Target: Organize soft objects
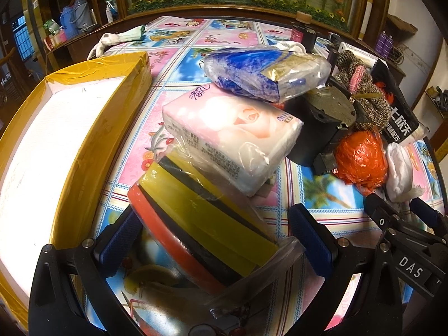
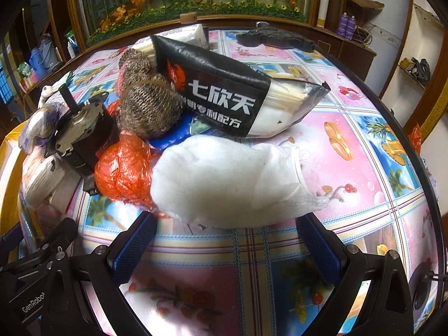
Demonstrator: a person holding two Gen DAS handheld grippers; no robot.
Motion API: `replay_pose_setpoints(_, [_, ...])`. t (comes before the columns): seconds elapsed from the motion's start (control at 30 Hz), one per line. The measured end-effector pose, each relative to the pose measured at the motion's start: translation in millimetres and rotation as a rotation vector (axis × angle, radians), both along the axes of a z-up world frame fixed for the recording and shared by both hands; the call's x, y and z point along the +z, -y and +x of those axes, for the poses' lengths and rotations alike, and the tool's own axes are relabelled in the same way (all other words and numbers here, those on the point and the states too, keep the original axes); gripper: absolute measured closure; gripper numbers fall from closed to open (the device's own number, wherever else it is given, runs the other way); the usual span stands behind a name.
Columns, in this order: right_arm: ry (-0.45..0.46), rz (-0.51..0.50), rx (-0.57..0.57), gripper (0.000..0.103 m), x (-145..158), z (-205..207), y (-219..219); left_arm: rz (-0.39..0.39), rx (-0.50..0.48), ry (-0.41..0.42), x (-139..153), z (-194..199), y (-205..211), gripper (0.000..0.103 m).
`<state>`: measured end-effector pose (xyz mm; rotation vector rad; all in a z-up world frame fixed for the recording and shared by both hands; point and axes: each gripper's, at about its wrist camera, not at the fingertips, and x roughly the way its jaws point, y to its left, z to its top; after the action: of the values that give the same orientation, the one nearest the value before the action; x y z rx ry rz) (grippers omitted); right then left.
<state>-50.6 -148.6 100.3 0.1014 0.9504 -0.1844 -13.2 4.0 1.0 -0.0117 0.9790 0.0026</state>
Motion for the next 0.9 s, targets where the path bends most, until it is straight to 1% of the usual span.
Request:
replay_pose_setpoints(0.13, [-0.032, 0.004, -0.017, 0.001, 2.4, -5.6, 0.7, 0.009, -0.009, -0.009, 0.3, -1.4, 0.8, 0.0])
replay_pose_setpoints(0.3, [-0.047, -0.007, 0.036, 0.001, 4.9, -6.2, -0.4, 0.007, -0.01, -0.018, 0.4, -2.0, 1.5, 0.0])
replay_pose_setpoints(0.37, [-0.04, -0.006, 0.042, 0.001, 5.2, -6.9, 0.2, -0.011, -0.047, -0.024, 1.4, -3.6, 1.3, 0.0])
replay_pose_setpoints(0.4, [-0.034, -0.009, 0.044, 0.001, 4.4, -6.9, 0.1, -0.024, -0.057, -0.029, 2.8, -6.1, 0.7, 0.002])
replay_pose_setpoints(0.47, [-0.029, -0.01, 0.054, 0.001, 4.0, -6.5, -1.0, -0.106, -0.07, -0.011, 12.1, -16.8, -4.7, 0.011])
replay_pose_setpoints(0.5, [-0.028, -0.011, 0.057, 0.001, 4.0, -6.2, -2.2, -0.136, -0.078, 0.009, 20.2, -23.9, -7.2, 0.012])
replay_pose_setpoints(0.53, [-0.026, -0.012, 0.061, 0.001, 3.8, -5.6, -3.6, -0.15, -0.086, 0.059, 32.8, -34.4, -10.4, 0.012])
replay_pose_setpoints(0.57, [-0.027, -0.014, 0.063, 0.001, 3.9, -5.3, -4.7, -0.146, -0.092, 0.122, 46.3, -45.7, -13.7, 0.012])
replay_pose_setpoints(0.63, [-0.021, -0.016, 0.062, 0.004, 6.6, -9.6, -5.4, -0.113, -0.093, 0.302, 80.3, -80.4, -25.1, 0.012])
replay_pose_setpoints(0.67, [0.002, -0.022, 0.059, 0.015, 10.4, -14.7, -6.2, -0.102, -0.086, 0.369, 92.6, -95.6, -31.1, 0.011])
replay_pose_setpoints(0.7, [0.039, -0.024, 0.066, 0.019, 17.1, -23.0, -7.6, -0.093, -0.076, 0.432, 104.6, -111.8, -38.6, 0.011])
replay_pose_setpoints(0.73, [0.1, -0.029, 0.073, 0.019, 28.9, -36.1, -9.7, -0.102, -0.067, 0.486, 113.8, -127.2, -47.6, 0.01])
replay_pose_setpoints(0.77, [0.162, -0.047, 0.068, 0.018, 40.8, -48.8, -11.9, -0.111, -0.059, 0.521, 117.4, -136.7, -54.9, 0.003])
replay_pose_setpoints(0.8, [0.258, -0.081, 0.058, 0.014, 57.8, -68.2, -15.2, -0.108, -0.052, 0.538, 117.2, -143.7, -59.8, 0.0])
replay_pose_setpoints(0.83, [0.341, -0.105, 0.05, 0.008, 70.0, -84.1, -17.7, -0.093, -0.052, 0.525, 112.6, -146.0, -62.1, 0.0])
replay_pose_setpoints(0.87, [0.433, -0.126, 0.038, 0.001, 80.8, -100.7, -19.8, -0.082, -0.052, 0.491, 107.4, -143.2, -62.4, 0.0])
replay_pose_setpoints(0.9, [0.517, -0.128, 0.036, 0.001, 87.8, -115.1, -21.2, -0.088, -0.051, 0.428, 99.6, -138.1, -63.2, 0.0])
